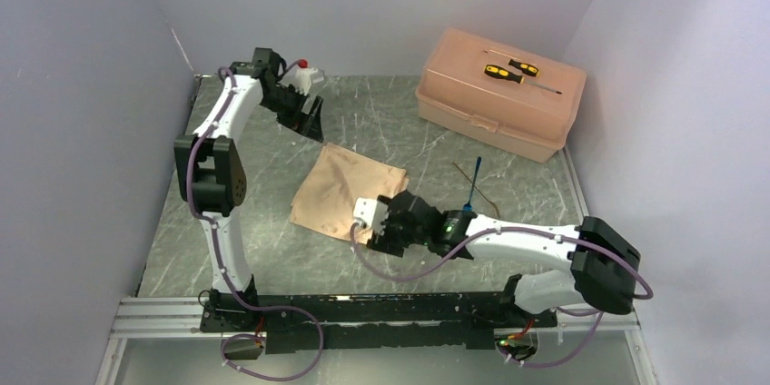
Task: Fold the napkin into a case and place the utensils inside
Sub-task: Smooth out the lower triangle-folded napkin at the center of the board, then pick up the lower triangle-folded napkin from the center of the board.
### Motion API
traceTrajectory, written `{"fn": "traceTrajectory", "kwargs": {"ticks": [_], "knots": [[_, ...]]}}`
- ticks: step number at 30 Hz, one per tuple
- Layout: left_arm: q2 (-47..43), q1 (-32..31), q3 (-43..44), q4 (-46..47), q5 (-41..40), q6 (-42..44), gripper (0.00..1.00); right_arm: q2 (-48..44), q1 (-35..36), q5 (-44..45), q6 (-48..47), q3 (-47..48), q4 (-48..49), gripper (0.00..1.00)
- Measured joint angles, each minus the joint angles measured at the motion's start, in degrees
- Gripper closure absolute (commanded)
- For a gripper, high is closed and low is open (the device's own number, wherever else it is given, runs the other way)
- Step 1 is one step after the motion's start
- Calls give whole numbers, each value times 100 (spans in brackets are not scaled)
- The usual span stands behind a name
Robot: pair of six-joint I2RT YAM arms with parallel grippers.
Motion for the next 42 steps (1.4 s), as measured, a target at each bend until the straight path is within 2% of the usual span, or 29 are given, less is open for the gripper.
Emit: {"fn": "traceTrajectory", "kwargs": {"ticks": [4, 8, 12, 20, 24, 27, 31, 33, 37, 42], "knots": [[-295, 81, -31, -7, 151, 70, 5, 350, 688, 562, -802, -28, -87, 29], [-221, -11, -81, 7, 354, 55, 5, 695, 1137, 905, -1364, -205, -61, 29], [81, -293, -50, 24, 431, 37, 5, 916, 1276, 1152, -1742, -343, 101, 30], [695, -1180, -63, 70, 570, 37, 10, 1292, 1346, 1624, -2328, -479, 1279, 31], [721, -1368, -372, 223, 625, 44, 11, 1410, 1344, 1648, -2415, -518, 1628, 34], [758, -1447, -581, 323, 581, 50, 12, 1528, 1346, 1655, -2441, -546, 1906, 46], [870, -1521, -695, 450, 503, 66, 12, 1692, 1344, 1676, -2422, -584, 2184, 82], [868, -1556, -695, 466, 468, 72, 12, 1757, 1344, 1696, -2367, -597, 2293, 90], [868, -1606, -695, 492, 380, 83, 12, 1869, 1327, 1781, -2264, -599, 2457, 100], [868, -1628, -695, 501, 295, 96, 12, 1897, 1204, 1786, -1954, -597, 2583, 100]]}}
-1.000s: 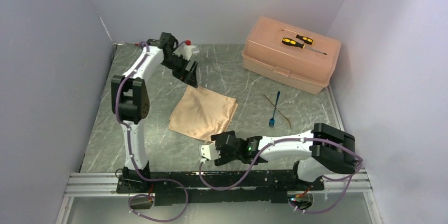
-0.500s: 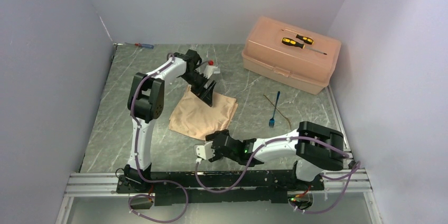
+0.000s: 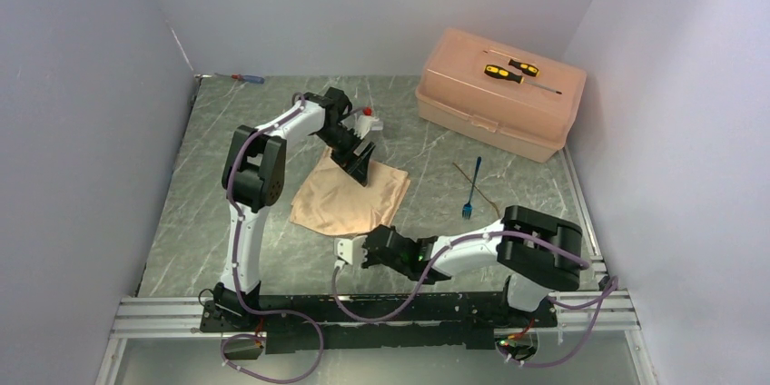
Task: Fold the napkin into a case and place the utensils inside
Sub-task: Pick up the lower triangle-folded napkin from the center of the board, then fold the lower triangle-folded napkin at the center of the board.
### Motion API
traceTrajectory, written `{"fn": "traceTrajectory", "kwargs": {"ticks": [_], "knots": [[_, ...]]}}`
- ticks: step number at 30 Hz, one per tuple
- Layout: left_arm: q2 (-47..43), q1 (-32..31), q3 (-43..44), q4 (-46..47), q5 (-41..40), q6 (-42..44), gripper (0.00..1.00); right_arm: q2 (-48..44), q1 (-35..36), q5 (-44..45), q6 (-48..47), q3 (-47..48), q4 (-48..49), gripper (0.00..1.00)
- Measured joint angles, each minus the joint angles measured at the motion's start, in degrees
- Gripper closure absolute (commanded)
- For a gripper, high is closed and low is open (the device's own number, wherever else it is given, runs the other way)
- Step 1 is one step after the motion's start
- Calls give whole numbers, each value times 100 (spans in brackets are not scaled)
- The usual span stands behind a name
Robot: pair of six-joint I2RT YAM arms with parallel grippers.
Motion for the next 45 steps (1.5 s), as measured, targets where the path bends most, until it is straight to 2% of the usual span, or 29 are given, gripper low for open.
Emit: {"fn": "traceTrajectory", "kwargs": {"ticks": [8, 15, 26, 36, 41, 42, 45], "knots": [[0, -33, 13, -31, -83, 109, 12, -269, -520, -232, 922, 0, 24, 100], [81, -55, 170, -197, -138, 197, 12, -575, -1292, -616, 2022, 17, 42, 100], [190, -59, 356, -409, -138, 321, 11, -420, -2168, -986, 3532, 256, -76, 100], [267, -68, 588, -557, -151, 345, 8, 57, -2638, -1333, 4212, 455, -426, 100], [339, 0, 925, -509, -256, 337, 6, 216, -2734, -1480, 4376, 699, -586, 100], [339, 164, 1261, -494, -273, 297, 6, 216, -2776, -1539, 4452, 702, -595, 100], [313, 308, 1467, -494, -275, 291, 6, 216, -2798, -1580, 4503, 702, -599, 100]]}}
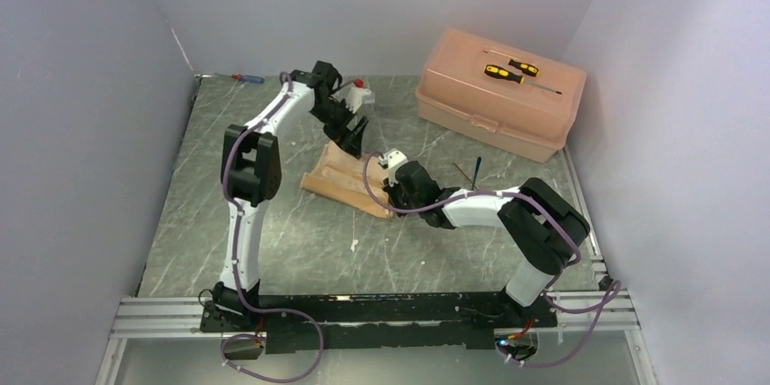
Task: Fold the napkin into a case and place the utensils inside
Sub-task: Fold the lower triangle-folded napkin at the center of the board.
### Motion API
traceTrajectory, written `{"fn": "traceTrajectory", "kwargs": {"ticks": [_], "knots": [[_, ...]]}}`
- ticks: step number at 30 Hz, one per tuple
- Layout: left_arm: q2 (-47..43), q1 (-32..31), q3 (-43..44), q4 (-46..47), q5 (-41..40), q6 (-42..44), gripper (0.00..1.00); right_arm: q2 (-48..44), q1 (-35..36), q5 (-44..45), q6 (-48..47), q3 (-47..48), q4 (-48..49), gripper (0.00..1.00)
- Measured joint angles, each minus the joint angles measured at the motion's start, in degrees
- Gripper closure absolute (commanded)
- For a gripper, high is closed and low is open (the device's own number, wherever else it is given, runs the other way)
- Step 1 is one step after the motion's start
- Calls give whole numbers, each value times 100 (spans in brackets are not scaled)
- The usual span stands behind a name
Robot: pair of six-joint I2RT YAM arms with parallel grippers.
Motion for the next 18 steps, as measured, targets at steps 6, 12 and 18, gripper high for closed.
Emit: {"fn": "traceTrajectory", "kwargs": {"ticks": [6, 12, 18], "knots": [[-389, 428, 103, -118, -20, 9, 6, 2, -87, -101, 223, 9, -37, 100], [-1255, 754, -693, -289, -48, 319, 7, 35, -234, -216, 505, 74, -125, 100], [-1764, 748, -1904, -339, -308, 697, 9, 35, -361, -240, 778, 72, -125, 100]]}}
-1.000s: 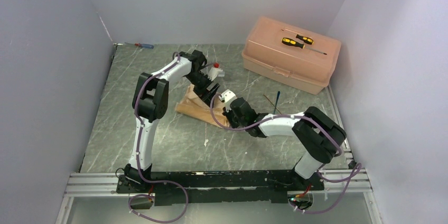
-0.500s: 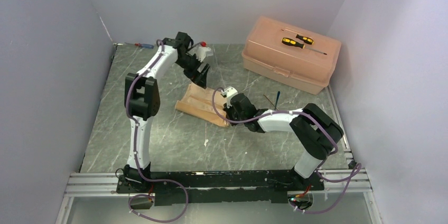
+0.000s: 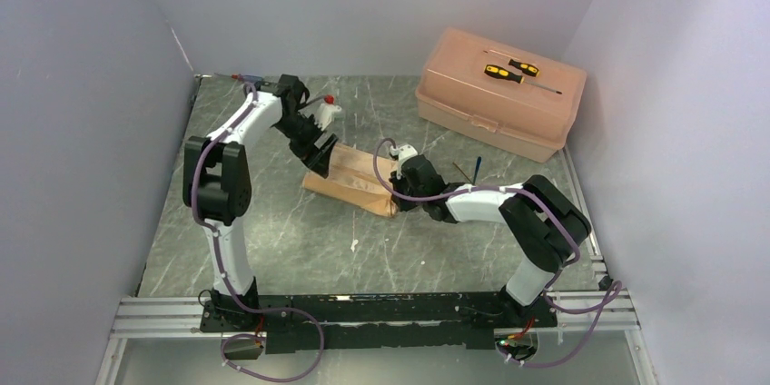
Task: Fold the napkin into a case and place the utensils inside
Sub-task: Fold the lower triangle-folded napkin at the center of the board.
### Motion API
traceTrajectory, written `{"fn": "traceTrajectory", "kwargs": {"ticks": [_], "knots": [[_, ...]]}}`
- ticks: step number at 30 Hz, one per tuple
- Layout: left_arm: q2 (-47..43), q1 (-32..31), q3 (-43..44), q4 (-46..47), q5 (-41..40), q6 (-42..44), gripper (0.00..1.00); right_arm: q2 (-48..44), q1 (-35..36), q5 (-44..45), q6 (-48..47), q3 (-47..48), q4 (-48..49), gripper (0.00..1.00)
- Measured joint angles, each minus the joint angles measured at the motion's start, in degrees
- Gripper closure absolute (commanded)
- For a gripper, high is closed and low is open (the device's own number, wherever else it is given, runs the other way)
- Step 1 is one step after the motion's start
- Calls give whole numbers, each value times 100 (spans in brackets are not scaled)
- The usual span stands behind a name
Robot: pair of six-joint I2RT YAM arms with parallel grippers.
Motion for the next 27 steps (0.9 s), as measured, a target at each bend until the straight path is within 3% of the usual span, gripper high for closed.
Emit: {"fn": "traceTrajectory", "kwargs": {"ticks": [7, 13, 15, 21, 24, 27], "knots": [[28, 72, -688, 249, -433, 210, 13, 7, -35, -22, 181, 0, -7, 95], [157, 313, -789, 474, -614, 240, 19, 7, -61, -101, 245, 0, -7, 92], [212, 376, -787, 522, -605, 240, 27, 7, -68, -131, 247, 0, -7, 90], [494, 369, -678, 472, -369, 271, 70, 7, -72, -168, 293, 0, -9, 80], [612, 369, -599, 431, -225, 310, 96, 7, -72, -236, 317, 0, -2, 72], [656, 369, -476, 343, -118, 319, 97, -2, -72, -297, 345, 13, -15, 67]]}}
